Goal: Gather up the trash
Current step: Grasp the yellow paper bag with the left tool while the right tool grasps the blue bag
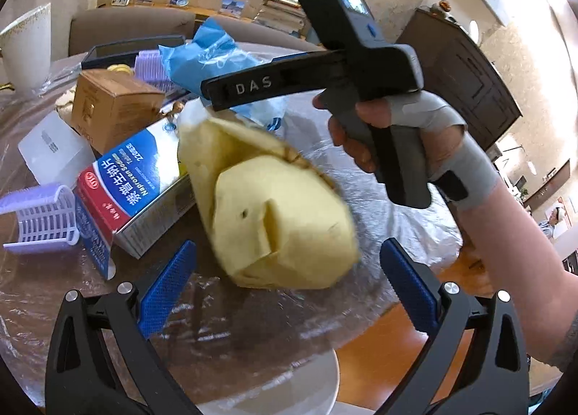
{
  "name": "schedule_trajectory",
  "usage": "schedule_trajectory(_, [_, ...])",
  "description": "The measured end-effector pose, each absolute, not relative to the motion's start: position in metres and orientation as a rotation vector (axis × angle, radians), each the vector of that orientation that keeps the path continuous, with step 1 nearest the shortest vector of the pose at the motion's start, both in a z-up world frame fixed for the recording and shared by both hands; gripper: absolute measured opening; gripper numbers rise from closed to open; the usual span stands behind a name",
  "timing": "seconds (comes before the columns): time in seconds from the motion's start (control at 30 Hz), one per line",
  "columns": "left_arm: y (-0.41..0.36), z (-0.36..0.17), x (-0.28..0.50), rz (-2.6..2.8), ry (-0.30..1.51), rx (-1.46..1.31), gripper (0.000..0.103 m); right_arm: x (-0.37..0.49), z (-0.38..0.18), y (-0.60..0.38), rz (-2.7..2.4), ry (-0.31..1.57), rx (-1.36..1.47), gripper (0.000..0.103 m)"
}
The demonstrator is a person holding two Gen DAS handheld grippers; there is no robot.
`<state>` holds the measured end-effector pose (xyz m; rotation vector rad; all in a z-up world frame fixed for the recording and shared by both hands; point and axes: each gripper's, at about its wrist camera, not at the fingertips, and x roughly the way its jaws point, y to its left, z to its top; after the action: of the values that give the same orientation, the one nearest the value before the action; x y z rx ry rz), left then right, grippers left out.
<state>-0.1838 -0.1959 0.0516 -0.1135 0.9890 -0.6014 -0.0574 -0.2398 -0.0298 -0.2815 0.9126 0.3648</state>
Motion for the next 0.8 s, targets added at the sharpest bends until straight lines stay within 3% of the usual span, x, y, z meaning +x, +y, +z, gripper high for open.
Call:
schedule_trajectory(0.07, [-0.197,0.042,-0.178,-0.602,0.996,-0.126,0.096,-0.056,-0.032,-0.24,0.388,0.917,-0.263,0.098])
schedule_trajectory(0.13, [-0.199,0.038,-0.175,-0.613,1.005,-0.158,0.089,-0.057,-0.032,-0.243,0.426,0.927,-0.225,0.088])
schedule_trajectory(0.23, [-0.198,0.037,-0.173,-0.629,1.002,-0.195,0.07,-0.061,-0.031,-0.251,0.457,0.933,-0.17,0.074])
schedule_trajectory(0.33, [-0.201,0.036,-0.174,-0.647,1.001,-0.201,0.068,-0.067,-0.028,-0.259,0.478,0.925,-0.13,0.061])
schedule_trajectory(0.8, [-0.201,0.059,-0.19,-0.67,0.893,-0.174,0.066,-0.117,-0.009,-0.308,0.37,0.851,0.03,0.048])
